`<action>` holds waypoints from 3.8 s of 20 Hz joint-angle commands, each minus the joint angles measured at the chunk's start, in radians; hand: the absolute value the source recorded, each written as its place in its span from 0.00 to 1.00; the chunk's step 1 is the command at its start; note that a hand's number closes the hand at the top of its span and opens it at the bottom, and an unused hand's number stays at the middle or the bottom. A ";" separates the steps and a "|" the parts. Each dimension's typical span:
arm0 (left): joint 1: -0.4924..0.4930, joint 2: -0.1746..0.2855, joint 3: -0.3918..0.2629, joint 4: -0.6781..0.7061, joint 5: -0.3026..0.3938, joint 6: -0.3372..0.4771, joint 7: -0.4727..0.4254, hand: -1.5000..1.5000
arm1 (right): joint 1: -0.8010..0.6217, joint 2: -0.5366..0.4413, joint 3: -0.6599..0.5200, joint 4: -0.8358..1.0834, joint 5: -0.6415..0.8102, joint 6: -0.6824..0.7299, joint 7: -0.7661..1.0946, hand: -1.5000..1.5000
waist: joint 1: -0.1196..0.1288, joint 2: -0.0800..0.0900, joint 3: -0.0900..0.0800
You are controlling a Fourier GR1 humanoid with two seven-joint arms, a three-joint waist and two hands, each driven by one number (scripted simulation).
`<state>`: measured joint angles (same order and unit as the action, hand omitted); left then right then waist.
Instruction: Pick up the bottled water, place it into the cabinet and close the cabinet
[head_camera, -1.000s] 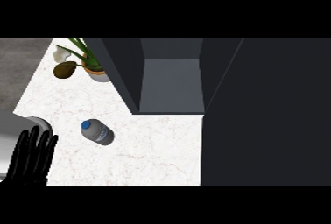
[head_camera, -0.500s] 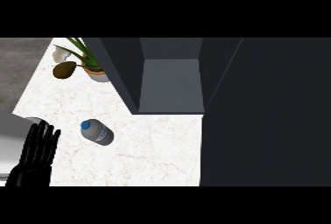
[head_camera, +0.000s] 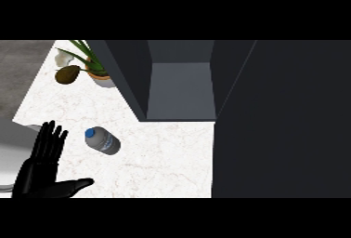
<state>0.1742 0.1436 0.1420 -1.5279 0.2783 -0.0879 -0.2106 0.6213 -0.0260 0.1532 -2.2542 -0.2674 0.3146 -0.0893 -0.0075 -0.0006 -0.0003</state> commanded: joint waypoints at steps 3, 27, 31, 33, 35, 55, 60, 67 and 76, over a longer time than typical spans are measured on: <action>-0.117 0.011 0.053 0.238 0.007 -0.032 -0.057 0.00 | 0.072 -0.004 0.021 -0.059 0.017 0.007 -0.004 0.00 | -0.004 0.000 0.000; -0.501 0.024 0.131 1.118 -0.035 -0.200 -0.474 0.00 | 0.018 0.009 0.033 0.038 0.043 0.024 -0.057 0.00 | -0.008 0.003 -0.001; -0.517 0.060 0.154 1.150 0.000 -0.265 -0.460 0.00 | -0.035 0.013 0.005 0.101 0.033 0.014 -0.075 0.00 | -0.002 0.002 0.000; -0.603 0.060 0.171 1.221 -0.001 -0.245 -0.459 0.00 | 0.012 0.017 0.028 0.027 0.010 0.000 -0.039 0.00 | -0.011 0.004 -0.001; -0.609 0.051 0.180 1.259 0.010 -0.292 -0.480 0.00 | 0.013 0.008 0.021 0.144 0.064 0.053 -0.151 0.00 | -0.015 0.005 -0.002; -0.639 -0.021 0.125 1.298 -0.022 -0.444 -0.525 1.00 | -0.048 -0.016 -0.001 0.085 -0.006 -0.003 -0.037 0.00 | -0.012 0.006 -0.002; -0.658 -0.071 0.122 1.276 -0.023 -0.403 -0.564 1.00 | -0.032 -0.016 0.023 0.081 -0.001 0.005 -0.037 0.00 | -0.011 0.005 -0.001; -0.557 -0.006 0.115 1.237 -0.016 -0.477 -0.575 1.00 | -0.031 -0.018 0.019 0.095 -0.007 -0.008 -0.042 0.00 | 0.002 0.001 0.000; -0.488 0.017 0.144 1.097 0.066 -0.474 -0.515 1.00 | 0.016 -0.019 0.045 0.109 0.039 0.017 -0.117 0.00 | 0.004 -0.002 0.001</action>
<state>-0.3424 0.1533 0.2682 -0.3814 0.2992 -0.4897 -0.7243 0.6103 -0.0476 0.1799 -2.1463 -0.2442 0.3202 -0.1768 -0.0068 -0.0032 0.0012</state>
